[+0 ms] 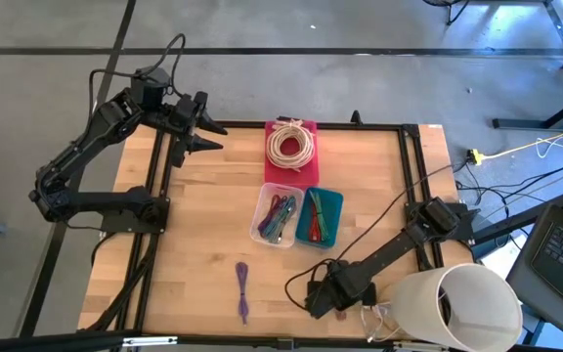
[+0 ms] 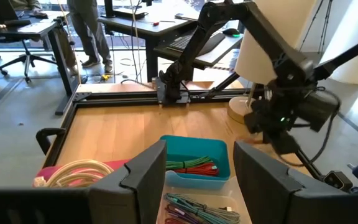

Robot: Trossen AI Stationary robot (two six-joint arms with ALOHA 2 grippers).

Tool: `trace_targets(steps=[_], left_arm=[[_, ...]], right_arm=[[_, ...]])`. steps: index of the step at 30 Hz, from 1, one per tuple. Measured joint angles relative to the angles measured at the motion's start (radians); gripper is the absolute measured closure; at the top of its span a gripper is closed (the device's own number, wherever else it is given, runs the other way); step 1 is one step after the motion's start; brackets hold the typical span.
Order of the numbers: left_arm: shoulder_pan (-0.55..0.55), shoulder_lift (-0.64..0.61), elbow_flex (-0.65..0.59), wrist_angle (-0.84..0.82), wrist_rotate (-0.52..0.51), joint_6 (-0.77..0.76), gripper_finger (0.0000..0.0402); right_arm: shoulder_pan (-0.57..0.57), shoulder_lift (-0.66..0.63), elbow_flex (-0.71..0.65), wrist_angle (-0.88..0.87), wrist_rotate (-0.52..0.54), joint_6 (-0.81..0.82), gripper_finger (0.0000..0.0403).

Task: Pick & Place USB Port
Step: Put the pink charger cable into the blue bin

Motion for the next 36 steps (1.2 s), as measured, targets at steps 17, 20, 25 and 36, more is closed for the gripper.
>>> trace_targets(steps=[17,20,25,36], left_arm=[[0.0,0.0,0.0,0.0,0.001,0.01,0.0222],[0.0,0.0,0.0,0.0,0.023,-0.003,0.0222],[0.0,0.0,0.0,-0.002,0.048,-0.019,0.0222],[0.0,0.0,0.0,-0.008,0.049,-0.019,0.0222]], right_arm=[[-0.167,-0.031,0.47,-0.54,0.435,-0.277,0.0397],[-0.273,-0.033,0.453,-0.532,0.482,-0.484,0.0397],[-0.444,-0.042,0.383,-0.538,0.453,-0.737,0.0397],[-0.607,-0.045,0.229,-0.372,0.242,-0.998,0.0397]])
